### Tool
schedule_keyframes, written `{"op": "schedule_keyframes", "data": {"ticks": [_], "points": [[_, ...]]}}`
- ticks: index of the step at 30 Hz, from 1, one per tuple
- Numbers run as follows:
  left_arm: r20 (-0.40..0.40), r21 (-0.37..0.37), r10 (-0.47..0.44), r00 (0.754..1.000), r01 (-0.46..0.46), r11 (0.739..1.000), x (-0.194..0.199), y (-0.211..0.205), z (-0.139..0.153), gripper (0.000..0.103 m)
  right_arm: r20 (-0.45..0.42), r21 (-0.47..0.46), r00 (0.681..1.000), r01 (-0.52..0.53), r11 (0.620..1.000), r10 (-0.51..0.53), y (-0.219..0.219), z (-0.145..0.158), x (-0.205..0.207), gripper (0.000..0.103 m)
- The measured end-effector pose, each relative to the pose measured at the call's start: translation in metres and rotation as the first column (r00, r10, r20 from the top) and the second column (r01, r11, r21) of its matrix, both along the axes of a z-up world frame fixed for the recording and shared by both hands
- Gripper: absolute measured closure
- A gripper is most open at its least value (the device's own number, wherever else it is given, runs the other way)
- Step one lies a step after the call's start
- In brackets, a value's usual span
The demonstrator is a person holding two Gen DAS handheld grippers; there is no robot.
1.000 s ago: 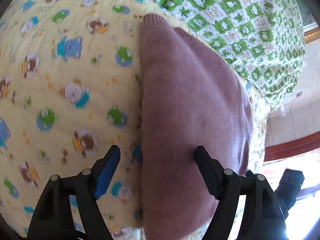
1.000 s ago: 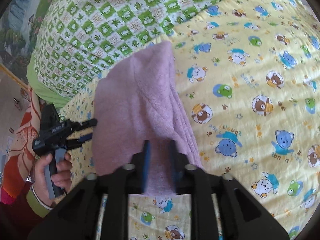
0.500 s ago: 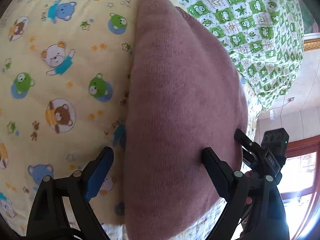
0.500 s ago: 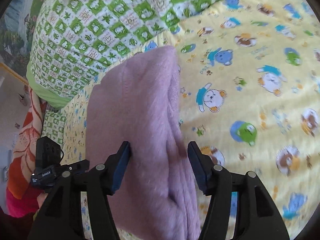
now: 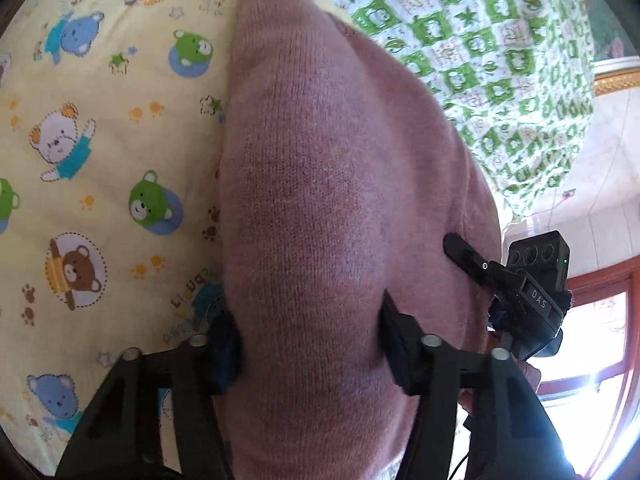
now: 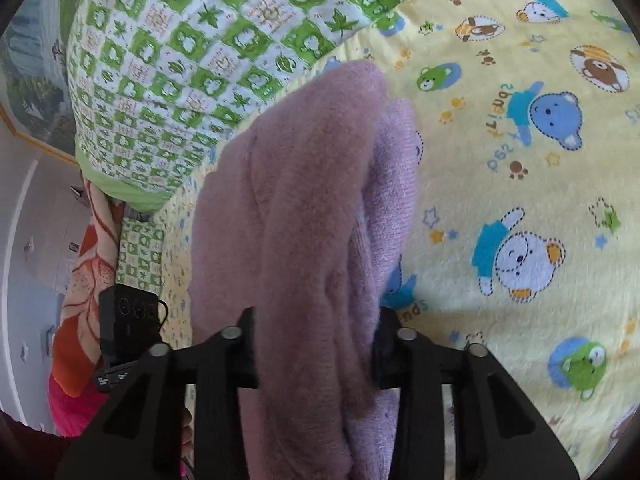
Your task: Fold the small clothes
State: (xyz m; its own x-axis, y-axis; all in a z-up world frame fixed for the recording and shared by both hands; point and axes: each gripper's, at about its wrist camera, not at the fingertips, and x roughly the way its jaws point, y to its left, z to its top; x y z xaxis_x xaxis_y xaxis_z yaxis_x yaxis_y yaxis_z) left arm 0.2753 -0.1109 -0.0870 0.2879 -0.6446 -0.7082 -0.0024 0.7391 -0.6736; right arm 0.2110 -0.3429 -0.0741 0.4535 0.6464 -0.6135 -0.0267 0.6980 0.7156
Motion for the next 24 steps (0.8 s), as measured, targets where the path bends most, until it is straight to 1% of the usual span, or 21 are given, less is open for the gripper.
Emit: {"op": "schedule_keyframes", "data": {"ticks": [3,7,12,16,18,21,24], "points": [[0.042,0.012,-0.018,0.999,0.017,1.000,-0.007,0.003,0.016,0.059,0.028,0.035,0.999,0.028,0.999,-0.029,0.004,0.010,-0.010,0.072],[0.086,0.004,-0.008,0.996,0.008,1.000,-0.022,0.018,0.042,0.061,0.067,0.074,0.997,0.033,0.997,-0.038,0.022,0.032,-0.024,0.073],[0.127,0.006,0.039,0.991,-0.040,0.999,-0.050,0.077,0.075,0.061,0.090,0.143,0.996,0.008,0.990,-0.021,0.057,0.054,-0.038,0.073],[0.135,0.024,0.063,0.989,-0.067,0.997,-0.071,0.122,0.090,0.061,0.094,0.193,0.995,-0.031,0.981,0.013,0.096,0.060,-0.042,0.073],[0.144,0.037,0.079,0.986,-0.085,0.996,-0.082,0.145,0.097,0.061,0.093,0.209,0.995,-0.062,0.976,0.043,0.122,0.059,-0.041,0.073],[0.164,0.039,0.102,0.981,-0.110,0.993,-0.100,0.187,0.098,0.061,0.090,0.221,0.992,-0.104,0.970,0.086,0.154,0.054,-0.043,0.073],[0.159,0.023,0.135,0.978,-0.141,0.990,-0.112,0.223,0.087,0.061,0.083,0.219,0.987,-0.150,0.964,0.135,0.190,0.048,-0.040,0.073]]}}
